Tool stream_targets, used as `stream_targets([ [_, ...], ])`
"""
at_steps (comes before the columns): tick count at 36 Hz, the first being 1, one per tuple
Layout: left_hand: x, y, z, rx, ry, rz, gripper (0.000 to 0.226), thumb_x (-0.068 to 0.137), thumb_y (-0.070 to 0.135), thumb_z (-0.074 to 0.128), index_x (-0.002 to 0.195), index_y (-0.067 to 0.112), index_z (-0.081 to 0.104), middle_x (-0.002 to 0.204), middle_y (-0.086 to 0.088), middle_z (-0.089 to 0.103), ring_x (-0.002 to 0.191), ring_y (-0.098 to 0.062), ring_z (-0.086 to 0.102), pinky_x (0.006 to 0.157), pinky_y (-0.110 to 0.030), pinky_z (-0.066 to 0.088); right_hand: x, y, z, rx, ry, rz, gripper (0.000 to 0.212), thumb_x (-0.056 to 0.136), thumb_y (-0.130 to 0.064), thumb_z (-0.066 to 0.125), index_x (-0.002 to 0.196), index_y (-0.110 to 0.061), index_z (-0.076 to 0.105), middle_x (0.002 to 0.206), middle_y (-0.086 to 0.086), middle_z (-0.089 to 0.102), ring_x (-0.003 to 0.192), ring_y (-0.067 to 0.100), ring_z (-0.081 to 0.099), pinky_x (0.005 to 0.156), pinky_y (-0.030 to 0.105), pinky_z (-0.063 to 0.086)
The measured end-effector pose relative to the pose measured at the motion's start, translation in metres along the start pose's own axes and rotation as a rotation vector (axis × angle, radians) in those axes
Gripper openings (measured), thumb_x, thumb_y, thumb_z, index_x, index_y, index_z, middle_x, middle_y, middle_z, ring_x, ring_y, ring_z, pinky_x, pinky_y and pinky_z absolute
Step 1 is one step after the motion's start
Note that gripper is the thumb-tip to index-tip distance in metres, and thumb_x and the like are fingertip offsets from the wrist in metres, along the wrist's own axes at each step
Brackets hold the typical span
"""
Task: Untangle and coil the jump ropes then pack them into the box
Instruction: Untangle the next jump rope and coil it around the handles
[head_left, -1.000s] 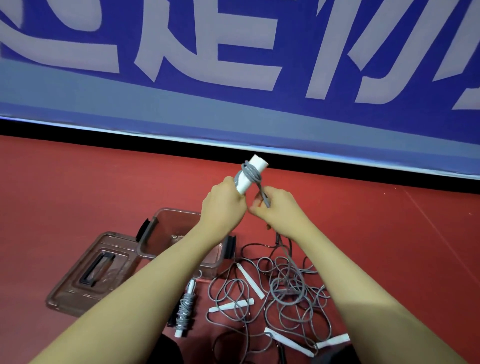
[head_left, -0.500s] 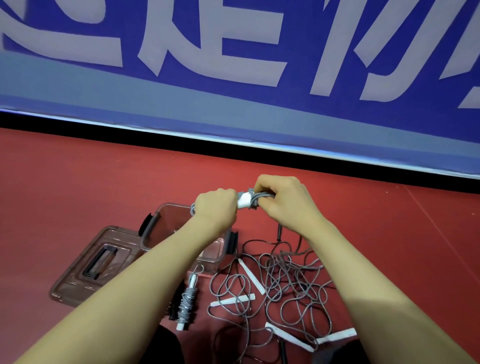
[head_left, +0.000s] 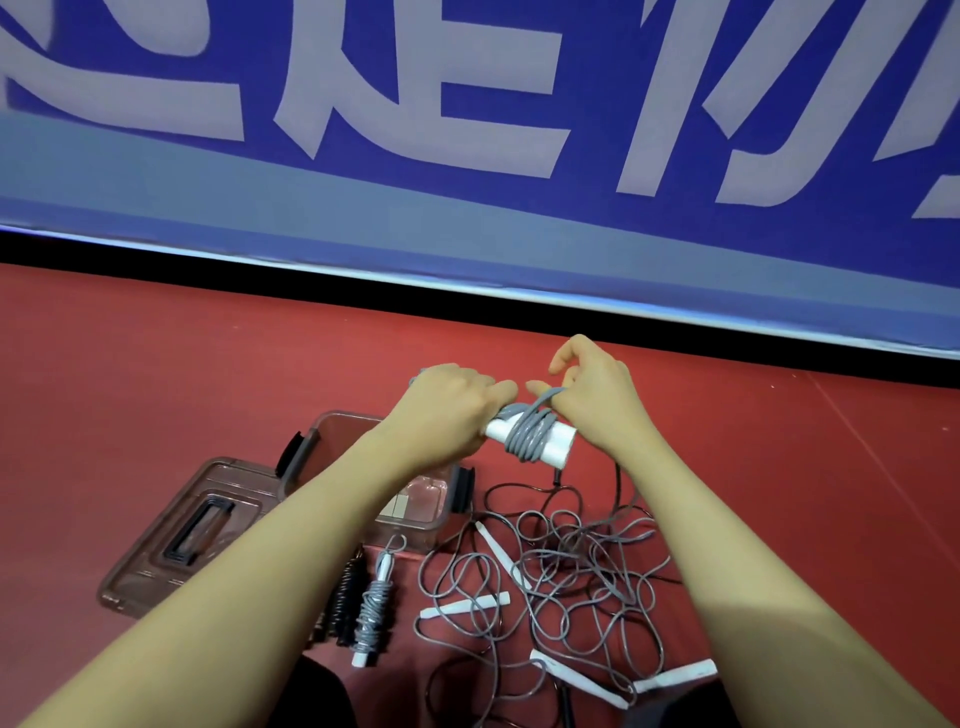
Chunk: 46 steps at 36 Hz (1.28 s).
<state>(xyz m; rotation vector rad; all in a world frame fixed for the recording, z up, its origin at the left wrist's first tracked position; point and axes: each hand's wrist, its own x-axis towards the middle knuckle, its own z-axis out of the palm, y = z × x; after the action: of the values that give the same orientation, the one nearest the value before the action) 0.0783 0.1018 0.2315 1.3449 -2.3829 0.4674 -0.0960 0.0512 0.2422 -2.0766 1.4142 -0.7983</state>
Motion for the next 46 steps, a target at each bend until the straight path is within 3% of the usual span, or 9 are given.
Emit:
stream_targets([
  [3, 0.002, 0.005, -0.007, -0.017, 0.147, 0.002, 0.007, 0.065, 0.014, 0.037, 0.069, 0.014, 0.043, 0.049, -0.002, 0.046, 0.04, -0.024, 0.043, 0.044, -0.02, 0.024, 0.0, -0.007, -0.005, 0.05, 0.022, -0.047, 0.028, 0.082, -0.026, 0.072, 0.073, -0.024, 0.046, 0.045, -0.008, 0.035, 0.045, 0.009, 0.03, 0.052, 0.03, 0.03],
  [9, 0.006, 0.019, -0.011, -0.15, 0.262, -0.264, 0.029, 0.059, 0.007, 0.063, 0.081, 0.009, 0.043, 0.048, -0.002, 0.05, 0.033, -0.027, 0.045, 0.041, -0.017, 0.019, 0.0, -0.009, 0.0, 0.057, -0.018, -0.027, 0.018, 0.08, -0.01, 0.055, 0.077, -0.027, 0.051, 0.076, 0.006, 0.063, 0.079, 0.036, 0.063, 0.068, 0.047, 0.051],
  [13, 0.01, 0.026, -0.016, -0.278, 0.201, -0.525, 0.032, 0.082, 0.006, 0.056, 0.109, 0.009, 0.038, 0.065, -0.008, 0.056, 0.057, -0.041, 0.058, 0.051, -0.029, 0.027, -0.004, -0.011, 0.008, -0.01, -0.047, -0.124, 0.014, 0.087, -0.025, 0.061, 0.1, -0.022, 0.057, 0.067, -0.003, 0.056, 0.062, 0.023, 0.054, 0.058, 0.032, 0.042],
  [24, 0.014, 0.015, -0.008, -0.318, 0.027, -0.909, 0.024, 0.09, 0.005, 0.045, 0.109, 0.006, 0.03, 0.08, -0.011, 0.052, 0.068, -0.033, 0.045, 0.06, -0.036, 0.034, -0.011, -0.02, 0.012, -0.082, -0.251, -0.21, 0.026, 0.082, -0.02, 0.068, 0.065, -0.018, 0.049, 0.055, -0.002, 0.047, 0.054, 0.019, 0.043, 0.058, 0.038, 0.044],
  [27, 0.008, 0.009, -0.006, -0.184, -0.074, -0.907, 0.029, 0.088, 0.003, 0.046, 0.114, 0.003, 0.032, 0.088, -0.016, 0.059, 0.075, -0.038, 0.054, 0.06, -0.037, 0.035, -0.014, -0.026, 0.011, -0.118, -0.241, -0.276, 0.029, 0.082, -0.016, 0.065, 0.062, -0.018, 0.044, 0.053, -0.002, 0.04, 0.055, 0.018, 0.034, 0.055, 0.033, 0.031],
  [31, 0.003, 0.006, -0.003, -0.017, -0.238, -0.863, 0.026, 0.09, 0.005, 0.046, 0.114, 0.004, 0.036, 0.098, -0.015, 0.062, 0.086, -0.037, 0.06, 0.06, -0.036, 0.033, -0.016, -0.033, 0.008, -0.223, -0.174, -0.366, 0.011, 0.08, -0.008, 0.057, 0.082, -0.01, 0.068, 0.065, 0.008, 0.06, 0.061, 0.026, 0.047, 0.057, 0.033, 0.037],
  [37, 0.001, 0.006, -0.003, 0.075, -0.413, -0.704, 0.021, 0.09, 0.005, 0.043, 0.109, 0.006, 0.051, 0.105, -0.014, 0.06, 0.091, -0.035, 0.06, 0.066, -0.034, 0.036, -0.018, -0.027, 0.011, -0.418, 0.328, -0.618, 0.022, 0.078, -0.018, 0.049, 0.079, -0.018, 0.071, 0.065, -0.001, 0.058, 0.043, 0.025, 0.053, 0.034, 0.026, 0.04],
  [42, 0.003, 0.012, -0.005, 0.151, -0.477, -0.537, 0.023, 0.091, 0.008, 0.043, 0.11, 0.011, 0.056, 0.103, -0.011, 0.06, 0.09, -0.033, 0.061, 0.066, -0.034, 0.037, -0.017, -0.032, 0.014, -0.046, 0.283, -0.166, 0.01, 0.082, -0.02, 0.06, 0.077, -0.017, 0.069, 0.079, -0.001, 0.072, 0.073, 0.027, 0.066, 0.06, 0.043, 0.053],
  [46, 0.003, 0.016, -0.006, 0.235, -0.512, -0.373, 0.024, 0.09, 0.008, 0.043, 0.112, 0.012, 0.054, 0.103, -0.009, 0.063, 0.093, -0.031, 0.062, 0.063, -0.031, 0.033, -0.01, -0.033, 0.01, 0.057, 0.214, 0.045, 0.025, 0.073, -0.027, 0.079, 0.061, -0.014, 0.061, 0.059, -0.004, 0.062, 0.062, 0.018, 0.056, 0.06, 0.035, 0.05],
])
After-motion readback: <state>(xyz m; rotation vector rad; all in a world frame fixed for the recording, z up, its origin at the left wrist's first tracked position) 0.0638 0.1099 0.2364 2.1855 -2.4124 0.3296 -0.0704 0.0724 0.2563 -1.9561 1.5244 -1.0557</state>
